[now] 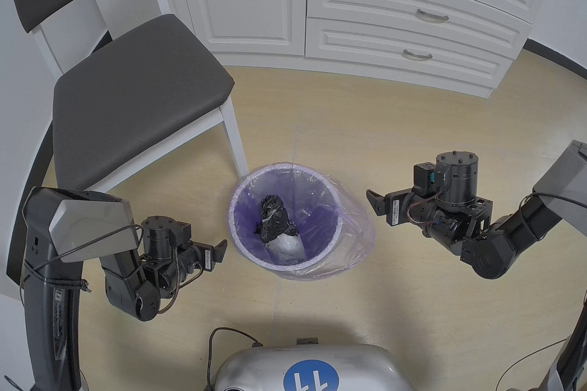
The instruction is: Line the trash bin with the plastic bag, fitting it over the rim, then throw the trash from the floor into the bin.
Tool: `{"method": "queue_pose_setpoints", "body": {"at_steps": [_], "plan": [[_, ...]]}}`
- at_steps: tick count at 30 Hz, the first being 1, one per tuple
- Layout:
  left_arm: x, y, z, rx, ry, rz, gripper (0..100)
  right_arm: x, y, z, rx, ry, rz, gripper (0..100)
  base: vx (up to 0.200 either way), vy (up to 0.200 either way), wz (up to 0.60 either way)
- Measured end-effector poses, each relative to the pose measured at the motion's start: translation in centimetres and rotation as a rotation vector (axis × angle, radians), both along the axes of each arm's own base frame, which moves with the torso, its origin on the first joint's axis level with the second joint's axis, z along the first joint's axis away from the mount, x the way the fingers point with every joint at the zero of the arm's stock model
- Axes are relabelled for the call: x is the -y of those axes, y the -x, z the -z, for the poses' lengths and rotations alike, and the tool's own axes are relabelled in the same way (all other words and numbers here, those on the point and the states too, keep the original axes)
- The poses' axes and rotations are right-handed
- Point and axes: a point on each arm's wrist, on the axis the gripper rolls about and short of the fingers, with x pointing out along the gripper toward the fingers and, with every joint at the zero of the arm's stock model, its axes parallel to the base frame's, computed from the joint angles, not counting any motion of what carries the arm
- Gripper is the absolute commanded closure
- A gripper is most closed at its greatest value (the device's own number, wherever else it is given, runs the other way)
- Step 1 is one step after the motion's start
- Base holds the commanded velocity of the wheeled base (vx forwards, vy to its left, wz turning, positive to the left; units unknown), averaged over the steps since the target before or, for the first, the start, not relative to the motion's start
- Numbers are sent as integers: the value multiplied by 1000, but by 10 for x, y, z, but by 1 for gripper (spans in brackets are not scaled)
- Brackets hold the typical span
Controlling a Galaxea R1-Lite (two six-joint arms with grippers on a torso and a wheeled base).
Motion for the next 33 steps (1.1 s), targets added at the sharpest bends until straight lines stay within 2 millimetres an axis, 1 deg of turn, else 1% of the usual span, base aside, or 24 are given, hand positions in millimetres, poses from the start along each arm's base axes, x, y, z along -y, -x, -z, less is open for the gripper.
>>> {"method": "queue_pose_setpoints", "body": {"at_steps": [3,7,13,16,22,28,31,33], "plan": [[1,11,-9,4,0,9,0,7,7,-2,-5,8,0,0,0,0,0],[4,30,-24,25,1,22,0,19,22,-5,-21,17,-3,0,0,0,0],[3,63,-42,47,6,27,0,39,49,0,-68,24,29,0,0,0,0],[1,80,-56,55,38,23,0,52,65,2,-93,12,76,0,0,0,0],[-7,106,-88,120,100,8,0,77,90,1,-109,-14,168,0,0,0,0],[-19,130,-117,200,133,-9,0,100,112,4,-124,29,293,0,0,0,0],[-26,140,-130,246,145,-17,0,108,119,1,-110,35,329,0,0,0,0],[-31,148,-140,285,144,-23,0,113,124,-7,-79,32,346,0,0,0,0]]}}
